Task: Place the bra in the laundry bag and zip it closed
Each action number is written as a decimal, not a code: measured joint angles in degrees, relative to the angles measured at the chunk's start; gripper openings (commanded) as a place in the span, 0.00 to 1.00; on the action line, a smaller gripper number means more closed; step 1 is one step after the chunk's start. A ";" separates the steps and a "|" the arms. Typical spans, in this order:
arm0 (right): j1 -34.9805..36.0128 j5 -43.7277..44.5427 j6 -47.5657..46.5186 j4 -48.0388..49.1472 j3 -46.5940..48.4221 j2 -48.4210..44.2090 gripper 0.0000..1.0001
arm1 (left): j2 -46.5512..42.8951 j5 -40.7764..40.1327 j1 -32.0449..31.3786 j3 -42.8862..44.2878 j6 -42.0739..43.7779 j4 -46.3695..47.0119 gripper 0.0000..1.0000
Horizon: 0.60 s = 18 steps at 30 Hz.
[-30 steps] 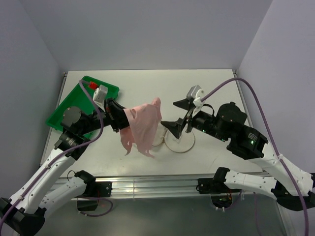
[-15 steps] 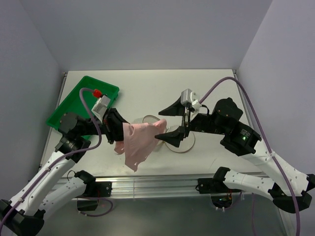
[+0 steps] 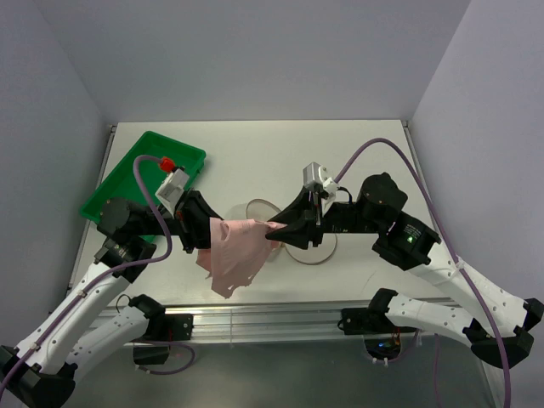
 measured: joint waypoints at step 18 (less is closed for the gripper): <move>-0.20 6.01 7.30 2.75 -2.47 -3.67 0.00 | -4.85 -5.20 -0.11 -0.85 7.67 -13.18 0.99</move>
